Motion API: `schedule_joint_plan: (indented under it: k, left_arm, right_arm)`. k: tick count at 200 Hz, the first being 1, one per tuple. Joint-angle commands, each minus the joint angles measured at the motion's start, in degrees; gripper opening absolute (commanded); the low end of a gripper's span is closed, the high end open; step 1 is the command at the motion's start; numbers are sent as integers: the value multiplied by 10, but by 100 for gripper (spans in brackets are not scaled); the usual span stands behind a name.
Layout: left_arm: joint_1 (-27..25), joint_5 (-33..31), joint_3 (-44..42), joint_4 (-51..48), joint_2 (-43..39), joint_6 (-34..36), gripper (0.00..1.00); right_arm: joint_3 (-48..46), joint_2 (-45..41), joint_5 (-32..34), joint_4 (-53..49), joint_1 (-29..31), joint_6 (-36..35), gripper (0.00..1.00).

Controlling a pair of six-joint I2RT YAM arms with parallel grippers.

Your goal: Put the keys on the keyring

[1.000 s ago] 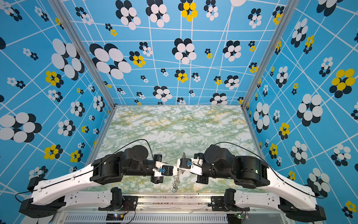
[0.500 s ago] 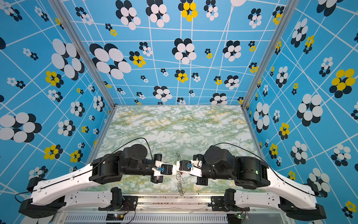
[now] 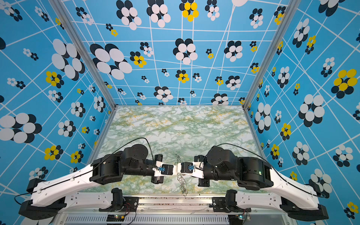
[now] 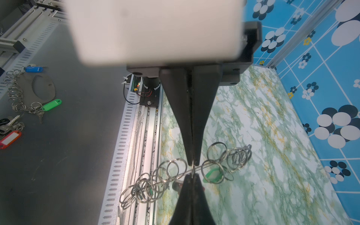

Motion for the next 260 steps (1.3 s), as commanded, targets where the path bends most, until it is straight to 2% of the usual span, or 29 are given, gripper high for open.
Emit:
schedule_joint_plan:
  k: [1,138,260]
  left_arm:
    - [10,-6,26,12,1,-7,0]
    - [22,-7,38,4,7,-15,0]
    - [28,-11,49,-2,14,-29,0]
  right_arm:
    - [15,2,-35,-15,7,0,0]
    - [31,27,-62,-59,16,-3,0]
    - [35,41,-60,-77,36,-6,0]
